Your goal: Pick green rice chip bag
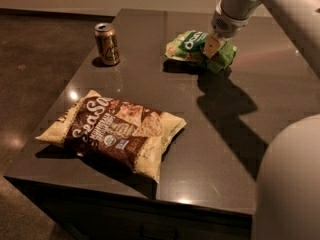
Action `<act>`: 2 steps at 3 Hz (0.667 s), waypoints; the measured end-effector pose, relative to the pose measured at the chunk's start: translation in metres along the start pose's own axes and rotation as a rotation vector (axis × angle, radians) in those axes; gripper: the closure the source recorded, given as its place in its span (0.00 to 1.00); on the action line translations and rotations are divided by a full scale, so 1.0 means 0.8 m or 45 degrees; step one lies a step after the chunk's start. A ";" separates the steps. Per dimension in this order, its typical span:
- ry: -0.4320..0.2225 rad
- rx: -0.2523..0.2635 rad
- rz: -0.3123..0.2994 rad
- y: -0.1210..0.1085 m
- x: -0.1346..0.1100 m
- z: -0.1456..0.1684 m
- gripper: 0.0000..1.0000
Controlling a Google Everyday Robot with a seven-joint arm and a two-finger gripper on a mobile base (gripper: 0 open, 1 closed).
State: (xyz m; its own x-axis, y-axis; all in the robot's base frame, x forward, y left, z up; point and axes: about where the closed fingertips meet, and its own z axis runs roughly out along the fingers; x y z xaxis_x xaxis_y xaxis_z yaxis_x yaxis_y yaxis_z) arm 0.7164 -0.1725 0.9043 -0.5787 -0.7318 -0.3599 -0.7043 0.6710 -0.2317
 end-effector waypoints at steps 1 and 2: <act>-0.104 -0.007 -0.078 0.023 -0.021 -0.046 1.00; -0.216 -0.012 -0.196 0.061 -0.044 -0.108 1.00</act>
Offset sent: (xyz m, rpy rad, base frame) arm -0.0752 0.0662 0.1190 0.0885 -0.1898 0.2552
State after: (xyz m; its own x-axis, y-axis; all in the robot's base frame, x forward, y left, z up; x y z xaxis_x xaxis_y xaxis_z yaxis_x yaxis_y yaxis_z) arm 0.6672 -0.1244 0.9836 -0.3870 -0.7944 -0.4681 -0.7834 0.5511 -0.2876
